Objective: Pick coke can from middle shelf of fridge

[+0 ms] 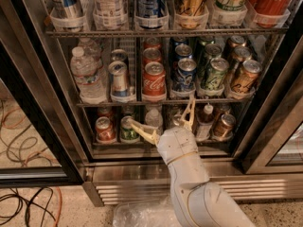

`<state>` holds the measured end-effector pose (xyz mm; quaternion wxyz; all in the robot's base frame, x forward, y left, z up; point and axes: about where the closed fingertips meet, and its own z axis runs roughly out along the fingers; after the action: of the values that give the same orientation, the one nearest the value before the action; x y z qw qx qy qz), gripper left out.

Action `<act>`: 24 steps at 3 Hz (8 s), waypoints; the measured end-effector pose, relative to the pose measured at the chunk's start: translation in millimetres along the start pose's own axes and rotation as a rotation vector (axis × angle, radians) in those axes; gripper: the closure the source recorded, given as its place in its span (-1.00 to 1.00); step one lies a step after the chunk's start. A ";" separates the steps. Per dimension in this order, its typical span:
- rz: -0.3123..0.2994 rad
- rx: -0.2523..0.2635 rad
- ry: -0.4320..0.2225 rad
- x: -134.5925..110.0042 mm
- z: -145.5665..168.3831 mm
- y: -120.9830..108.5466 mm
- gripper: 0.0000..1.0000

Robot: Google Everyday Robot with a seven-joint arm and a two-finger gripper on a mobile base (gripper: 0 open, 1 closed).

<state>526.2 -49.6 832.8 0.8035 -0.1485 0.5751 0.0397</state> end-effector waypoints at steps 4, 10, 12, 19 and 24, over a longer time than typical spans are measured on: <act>0.020 -0.006 -0.045 11.0 9.7 22.4 -1.00; 0.059 0.120 -0.150 3.4 27.6 18.7 -0.62; 0.059 0.120 -0.150 3.4 27.6 18.7 -0.68; 0.056 0.155 -0.185 14.0 81.5 0.2 -0.50; 0.062 0.185 -0.213 20.0 107.9 -14.1 0.79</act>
Offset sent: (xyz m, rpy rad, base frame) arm 0.0092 0.0220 0.0034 -0.0291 -0.0284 0.0422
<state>634.6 -34.5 848.6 0.8686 -0.0509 0.4922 0.0271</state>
